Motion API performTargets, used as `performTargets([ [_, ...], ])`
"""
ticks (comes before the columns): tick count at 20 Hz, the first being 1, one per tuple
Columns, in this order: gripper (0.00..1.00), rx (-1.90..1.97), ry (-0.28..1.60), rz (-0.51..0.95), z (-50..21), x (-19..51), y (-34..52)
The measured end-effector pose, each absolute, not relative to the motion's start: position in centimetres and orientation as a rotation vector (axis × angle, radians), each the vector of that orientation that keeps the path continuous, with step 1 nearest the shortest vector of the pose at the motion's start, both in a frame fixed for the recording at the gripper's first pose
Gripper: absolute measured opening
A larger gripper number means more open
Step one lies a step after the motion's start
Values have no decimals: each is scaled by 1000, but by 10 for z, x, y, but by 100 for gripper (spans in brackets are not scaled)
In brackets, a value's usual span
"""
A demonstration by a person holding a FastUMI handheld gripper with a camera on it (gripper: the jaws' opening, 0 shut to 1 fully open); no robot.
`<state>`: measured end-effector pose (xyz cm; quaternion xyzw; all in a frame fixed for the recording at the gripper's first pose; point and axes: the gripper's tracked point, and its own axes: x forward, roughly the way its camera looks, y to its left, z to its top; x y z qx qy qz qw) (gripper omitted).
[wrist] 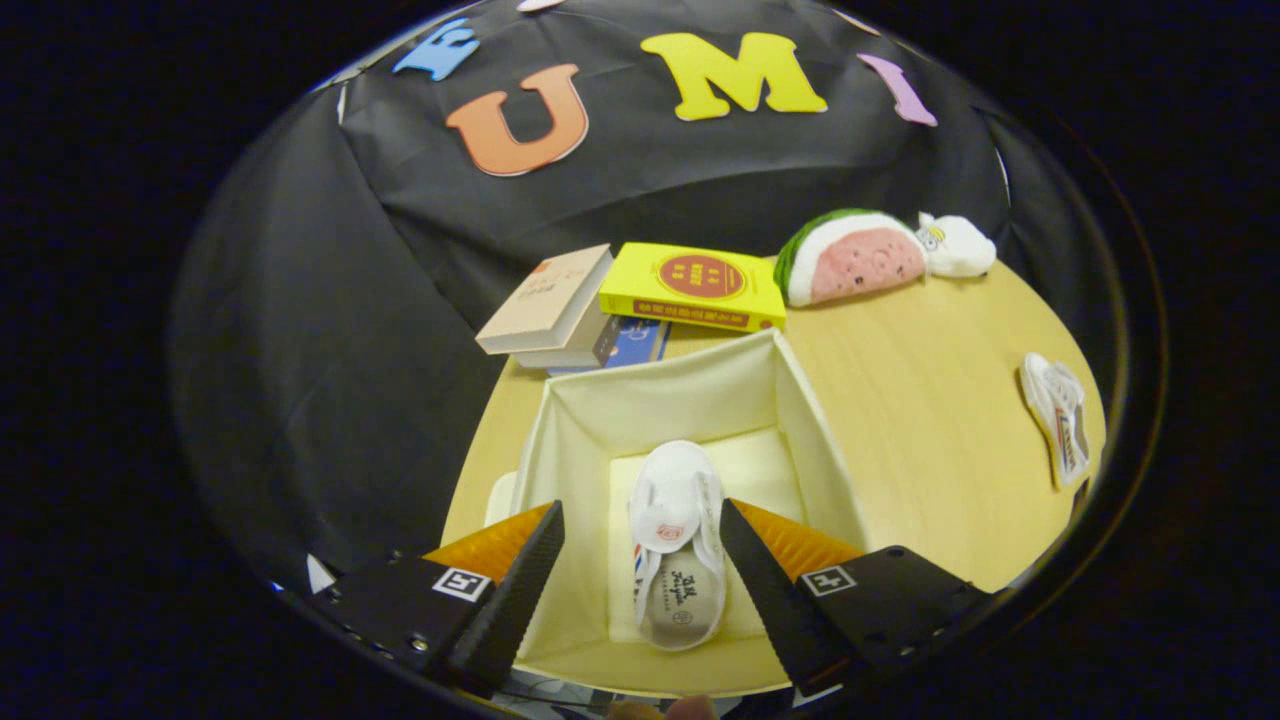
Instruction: Open the storage box then place both shoes into the box .Put the left shoe in first, then the right shoe, with the right side of both shoes facing outward in a uniform manner.
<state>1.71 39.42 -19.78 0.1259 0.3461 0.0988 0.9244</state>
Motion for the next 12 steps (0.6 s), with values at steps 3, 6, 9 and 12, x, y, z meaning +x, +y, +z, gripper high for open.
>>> performTargets([
  [3,96,191,620,225,-164,22,365],
  [6,96,140,547,243,-140,17,324],
  [9,96,134,478,264,-120,11,274],
  [12,96,120,442,256,-116,-2,209],
])
